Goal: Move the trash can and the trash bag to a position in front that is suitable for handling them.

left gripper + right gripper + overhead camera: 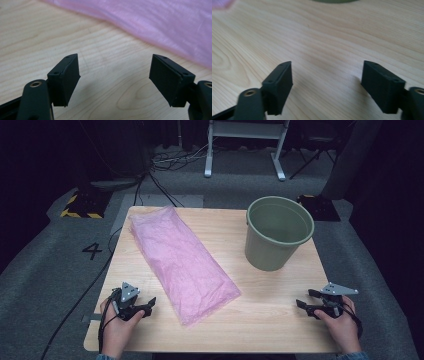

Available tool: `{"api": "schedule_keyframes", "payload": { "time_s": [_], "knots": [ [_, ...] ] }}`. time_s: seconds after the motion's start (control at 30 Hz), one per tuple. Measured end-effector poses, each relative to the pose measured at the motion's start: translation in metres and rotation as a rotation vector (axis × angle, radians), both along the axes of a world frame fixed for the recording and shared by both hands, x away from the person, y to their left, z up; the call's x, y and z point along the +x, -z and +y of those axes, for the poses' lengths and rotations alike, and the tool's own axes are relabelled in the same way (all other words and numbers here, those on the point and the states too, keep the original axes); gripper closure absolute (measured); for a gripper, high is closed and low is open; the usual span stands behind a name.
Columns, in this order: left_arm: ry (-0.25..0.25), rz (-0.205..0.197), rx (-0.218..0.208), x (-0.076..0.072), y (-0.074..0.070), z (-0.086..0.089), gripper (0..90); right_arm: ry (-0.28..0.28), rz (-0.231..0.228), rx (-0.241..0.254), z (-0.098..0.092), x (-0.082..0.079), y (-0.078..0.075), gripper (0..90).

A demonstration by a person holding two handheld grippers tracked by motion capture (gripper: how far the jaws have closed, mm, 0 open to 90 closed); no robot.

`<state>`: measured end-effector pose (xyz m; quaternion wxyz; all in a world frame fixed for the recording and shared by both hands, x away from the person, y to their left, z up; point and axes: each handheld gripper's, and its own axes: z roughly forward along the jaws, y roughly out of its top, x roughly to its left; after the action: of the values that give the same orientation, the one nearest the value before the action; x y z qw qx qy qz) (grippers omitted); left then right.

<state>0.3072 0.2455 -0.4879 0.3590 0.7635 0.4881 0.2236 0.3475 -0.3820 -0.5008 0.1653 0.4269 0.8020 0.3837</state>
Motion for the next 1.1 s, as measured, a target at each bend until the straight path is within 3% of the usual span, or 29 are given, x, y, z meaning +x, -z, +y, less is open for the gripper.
{"api": "schedule_keyframes", "payload": {
  "time_s": [0.13,0.17,0.33,0.43,0.73,0.83,0.87,0.9,1.03,1.1],
  "knots": [
    [0.025,-0.021,0.006,-0.001,-0.012,-0.005,24.7,-0.011,-0.014,0.011,0.001,0.002,-0.011,24.5],
    [0.040,-0.030,0.004,-0.001,-0.018,-0.009,24.6,-0.014,-0.029,0.016,0.001,0.004,-0.024,24.3],
    [0.057,-0.046,0.002,-0.005,-0.027,-0.015,24.6,0.007,-0.054,0.045,-0.001,0.011,-0.048,24.3],
    [0.051,-0.039,0.002,-0.010,-0.026,-0.014,24.8,0.010,-0.082,0.067,-0.002,0.021,-0.067,24.3],
    [0.014,-0.043,-0.020,-0.019,-0.030,-0.003,25.5,0.012,-0.109,0.088,-0.002,0.042,-0.090,24.5],
    [0.017,-0.044,-0.021,-0.020,-0.031,-0.003,25.6,0.038,-0.135,0.137,-0.003,0.051,-0.110,25.5],
    [0.016,-0.045,-0.022,-0.021,-0.031,-0.003,25.6,0.038,-0.135,0.137,-0.003,0.051,-0.110,25.5],
    [0.016,-0.039,-0.021,-0.021,-0.029,-0.003,25.6,0.065,-0.175,0.072,-0.001,0.056,-0.124,26.2],
    [0.015,-0.028,-0.022,-0.020,-0.025,-0.002,25.7,0.078,-0.204,0.080,0.002,0.064,-0.138,25.9],
    [0.011,-0.018,-0.019,-0.020,-0.022,0.000,25.8,0.085,-0.222,0.115,0.003,0.073,-0.150,25.7]
  ]
}}
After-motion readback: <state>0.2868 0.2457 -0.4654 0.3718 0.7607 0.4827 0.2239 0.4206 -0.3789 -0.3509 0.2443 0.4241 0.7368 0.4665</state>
